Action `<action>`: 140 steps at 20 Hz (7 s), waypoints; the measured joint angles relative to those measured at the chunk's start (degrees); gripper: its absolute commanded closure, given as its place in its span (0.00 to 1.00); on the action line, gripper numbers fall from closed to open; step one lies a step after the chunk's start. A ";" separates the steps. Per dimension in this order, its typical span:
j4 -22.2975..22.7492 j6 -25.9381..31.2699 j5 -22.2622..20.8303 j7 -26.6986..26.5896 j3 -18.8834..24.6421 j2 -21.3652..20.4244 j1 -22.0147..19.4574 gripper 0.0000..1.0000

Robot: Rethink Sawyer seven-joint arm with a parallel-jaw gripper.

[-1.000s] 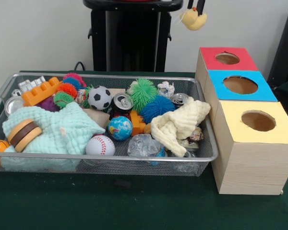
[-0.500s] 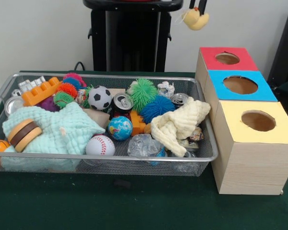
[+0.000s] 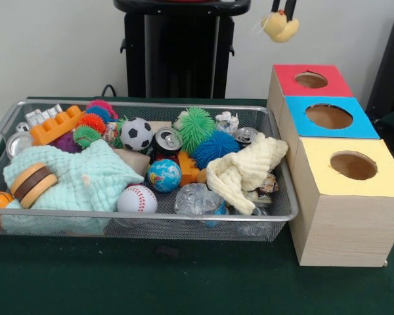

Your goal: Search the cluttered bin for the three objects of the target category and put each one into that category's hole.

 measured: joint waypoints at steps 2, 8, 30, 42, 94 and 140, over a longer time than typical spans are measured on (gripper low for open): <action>-0.09 0.00 0.24 0.14 0.00 0.21 0.56 1.00; -0.10 0.00 1.92 2.48 0.00 1.02 2.90 1.00; -1.00 -1.56 4.42 4.99 0.17 9.13 3.00 1.00; -4.53 -1.57 6.72 7.34 0.16 11.70 5.44 1.00; 3.96 -7.91 7.27 10.89 0.30 10.62 6.82 1.00; 7.75 -15.23 13.89 12.18 3.77 11.18 12.70 1.00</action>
